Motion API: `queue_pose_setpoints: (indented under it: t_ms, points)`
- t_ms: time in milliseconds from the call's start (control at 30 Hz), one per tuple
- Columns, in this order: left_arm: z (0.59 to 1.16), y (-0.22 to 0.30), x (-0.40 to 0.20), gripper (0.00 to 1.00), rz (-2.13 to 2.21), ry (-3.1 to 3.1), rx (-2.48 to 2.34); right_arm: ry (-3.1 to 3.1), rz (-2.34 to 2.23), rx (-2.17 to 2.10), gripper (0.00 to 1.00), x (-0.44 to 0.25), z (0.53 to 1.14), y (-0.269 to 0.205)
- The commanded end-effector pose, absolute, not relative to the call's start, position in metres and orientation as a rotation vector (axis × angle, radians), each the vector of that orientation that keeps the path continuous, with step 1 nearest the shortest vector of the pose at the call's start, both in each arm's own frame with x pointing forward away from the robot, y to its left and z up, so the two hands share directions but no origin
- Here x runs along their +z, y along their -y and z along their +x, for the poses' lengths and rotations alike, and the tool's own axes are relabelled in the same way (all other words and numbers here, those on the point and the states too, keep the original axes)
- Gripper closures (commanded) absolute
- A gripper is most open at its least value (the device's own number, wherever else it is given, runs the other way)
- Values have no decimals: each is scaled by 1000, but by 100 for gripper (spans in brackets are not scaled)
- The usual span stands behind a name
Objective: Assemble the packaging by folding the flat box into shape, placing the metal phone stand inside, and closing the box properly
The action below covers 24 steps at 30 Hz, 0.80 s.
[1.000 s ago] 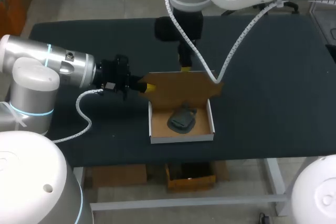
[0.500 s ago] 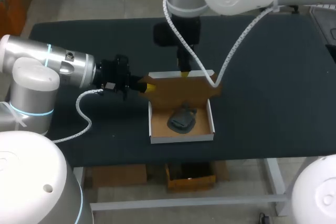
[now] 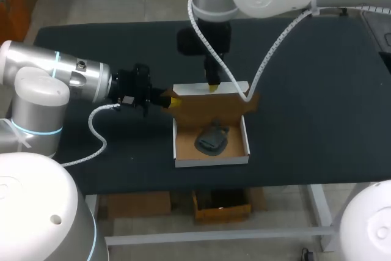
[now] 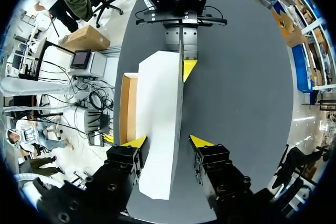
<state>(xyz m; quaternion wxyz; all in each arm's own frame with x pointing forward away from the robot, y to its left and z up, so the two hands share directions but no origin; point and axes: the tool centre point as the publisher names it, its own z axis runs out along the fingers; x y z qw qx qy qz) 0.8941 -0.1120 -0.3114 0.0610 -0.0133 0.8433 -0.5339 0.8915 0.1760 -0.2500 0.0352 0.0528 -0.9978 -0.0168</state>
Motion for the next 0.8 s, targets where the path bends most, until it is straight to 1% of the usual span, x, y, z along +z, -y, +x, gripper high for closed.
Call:
queue_pose_setpoints:
  t_ms: [33,433,800]
  points:
    - [894,113,-313,100,-39,-2548,-1617,3054,166,-47,54,-253,895,-177]
    - [894,113,-313,100,-39,-2548,-1617,3036,175,-53,54,-259,897,-180]
    - [894,113,-313,100,-39,-2548,-1617,3017,177,-55,58,-267,898,-182]
